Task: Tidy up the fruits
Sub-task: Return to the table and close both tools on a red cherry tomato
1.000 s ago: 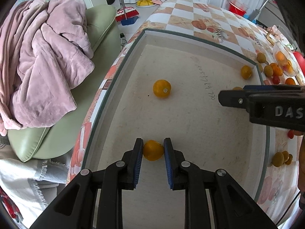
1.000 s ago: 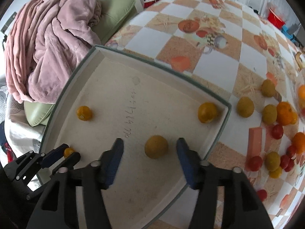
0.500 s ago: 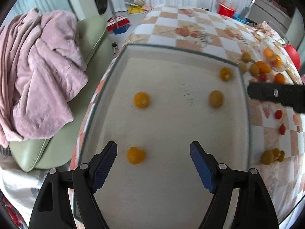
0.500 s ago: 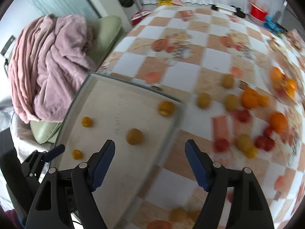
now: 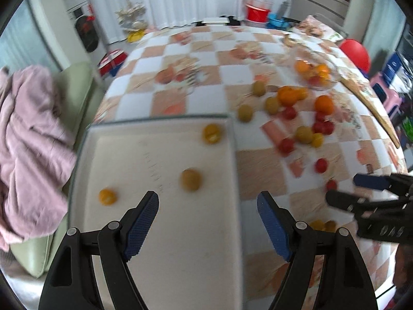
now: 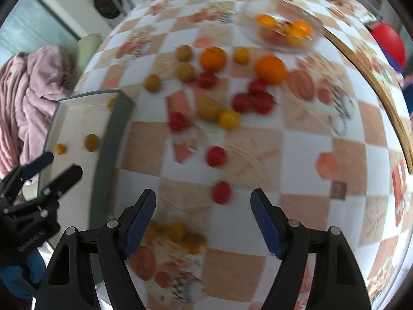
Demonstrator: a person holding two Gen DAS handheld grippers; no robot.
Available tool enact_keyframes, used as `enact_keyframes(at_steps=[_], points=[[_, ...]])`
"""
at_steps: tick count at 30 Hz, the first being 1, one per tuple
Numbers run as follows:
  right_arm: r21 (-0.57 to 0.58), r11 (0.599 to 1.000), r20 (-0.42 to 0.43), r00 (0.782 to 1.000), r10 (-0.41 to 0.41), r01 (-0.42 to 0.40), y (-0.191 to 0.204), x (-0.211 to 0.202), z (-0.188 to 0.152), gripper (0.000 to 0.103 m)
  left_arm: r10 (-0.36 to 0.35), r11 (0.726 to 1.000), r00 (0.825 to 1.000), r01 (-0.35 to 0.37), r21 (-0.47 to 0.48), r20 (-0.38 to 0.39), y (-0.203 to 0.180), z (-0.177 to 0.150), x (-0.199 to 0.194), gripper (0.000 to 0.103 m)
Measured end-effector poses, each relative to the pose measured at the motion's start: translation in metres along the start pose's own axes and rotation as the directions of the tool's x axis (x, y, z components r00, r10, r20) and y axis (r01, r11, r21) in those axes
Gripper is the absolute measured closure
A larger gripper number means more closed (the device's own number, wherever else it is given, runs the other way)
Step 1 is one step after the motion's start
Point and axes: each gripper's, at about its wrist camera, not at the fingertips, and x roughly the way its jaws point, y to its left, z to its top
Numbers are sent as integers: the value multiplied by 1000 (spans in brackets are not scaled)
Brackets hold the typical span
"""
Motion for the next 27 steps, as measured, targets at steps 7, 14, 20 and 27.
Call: enact_keyframes(at_steps=[7, 14, 20, 27], points=[[30, 999, 5, 1000, -19, 19, -20, 1, -8, 24, -61, 996, 998, 61, 67, -1, -42, 29, 19, 24], [33, 999, 5, 1000, -14, 14, -24, 6, -14, 24, -64, 993, 998, 66, 101, -25, -68, 45, 54, 24], [11, 1000, 13, 1000, -12, 11, -20, 13, -15, 31, -54, 992, 997, 60, 111, -49, -78, 49, 73, 24], [-79, 995, 47, 997, -56, 60, -6, 18, -10, 40, -47, 990, 995, 58, 125, -83, -87, 50, 88, 37]])
